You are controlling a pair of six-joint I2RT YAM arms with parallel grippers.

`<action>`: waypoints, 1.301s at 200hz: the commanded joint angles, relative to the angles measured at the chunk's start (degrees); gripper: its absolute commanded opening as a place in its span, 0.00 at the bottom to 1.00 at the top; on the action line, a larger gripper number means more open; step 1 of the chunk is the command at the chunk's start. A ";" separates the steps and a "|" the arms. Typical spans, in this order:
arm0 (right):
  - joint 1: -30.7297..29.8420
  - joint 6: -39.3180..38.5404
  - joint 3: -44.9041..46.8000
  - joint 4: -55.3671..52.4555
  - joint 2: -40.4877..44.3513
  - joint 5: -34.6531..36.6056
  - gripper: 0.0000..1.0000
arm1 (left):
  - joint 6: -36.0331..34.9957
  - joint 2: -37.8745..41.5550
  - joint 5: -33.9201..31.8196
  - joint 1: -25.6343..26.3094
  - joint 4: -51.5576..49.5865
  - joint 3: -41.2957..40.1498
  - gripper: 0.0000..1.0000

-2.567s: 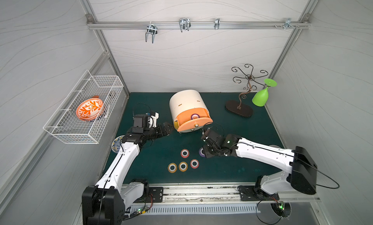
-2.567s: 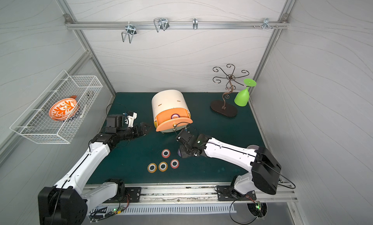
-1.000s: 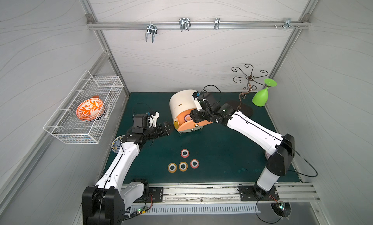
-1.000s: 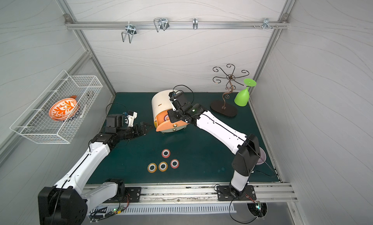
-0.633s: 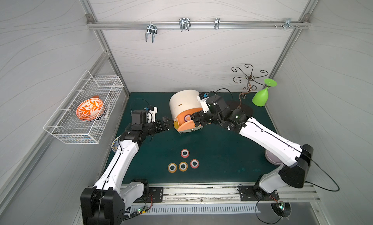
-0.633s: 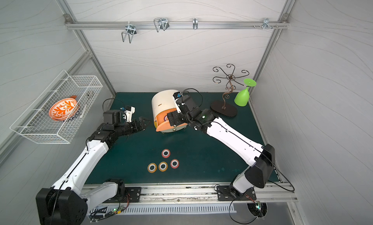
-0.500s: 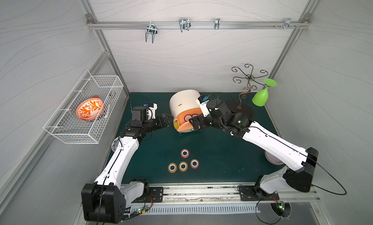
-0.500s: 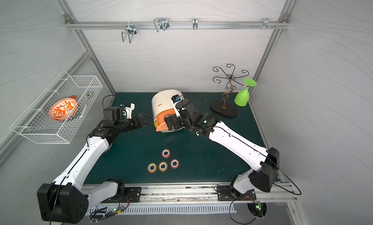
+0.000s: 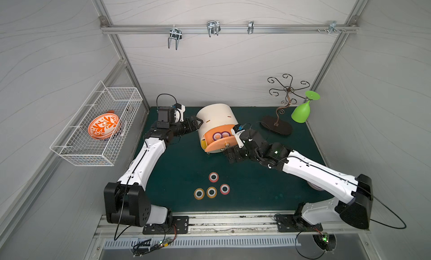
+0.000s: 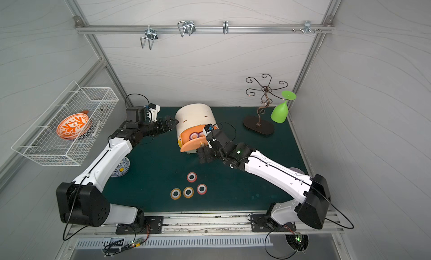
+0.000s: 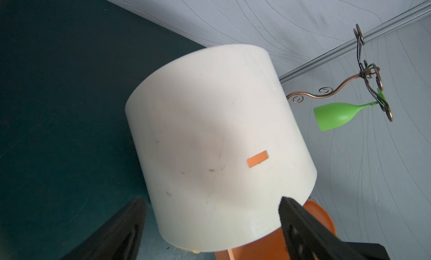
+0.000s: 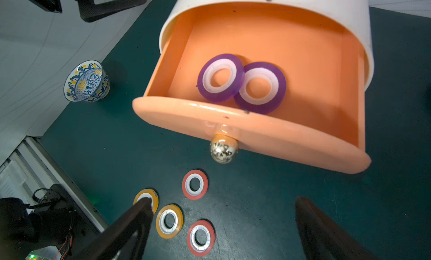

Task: Place the transparent tape into the drawer according to color
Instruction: Place the tape in the drawer, then close the drawer of the storage box.

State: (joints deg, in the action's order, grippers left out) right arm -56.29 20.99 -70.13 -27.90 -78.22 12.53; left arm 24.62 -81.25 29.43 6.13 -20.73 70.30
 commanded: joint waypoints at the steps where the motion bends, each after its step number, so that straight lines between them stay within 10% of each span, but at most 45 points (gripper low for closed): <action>1: -0.40 1.35 0.86 3.34 1.80 2.28 0.99 | -1.24 -2.00 -0.87 1.30 -0.45 3.93 0.90; 260: 0.75 -3.18 3.01 24.69 -9.27 9.10 0.86 | -1.44 -8.40 -0.53 3.28 -1.94 6.84 0.80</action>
State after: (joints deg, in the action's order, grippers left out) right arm -55.86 19.86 -65.52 -7.62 -85.47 19.53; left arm 23.79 -88.64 28.10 9.06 -22.55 75.33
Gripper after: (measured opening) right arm 0.862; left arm 0.801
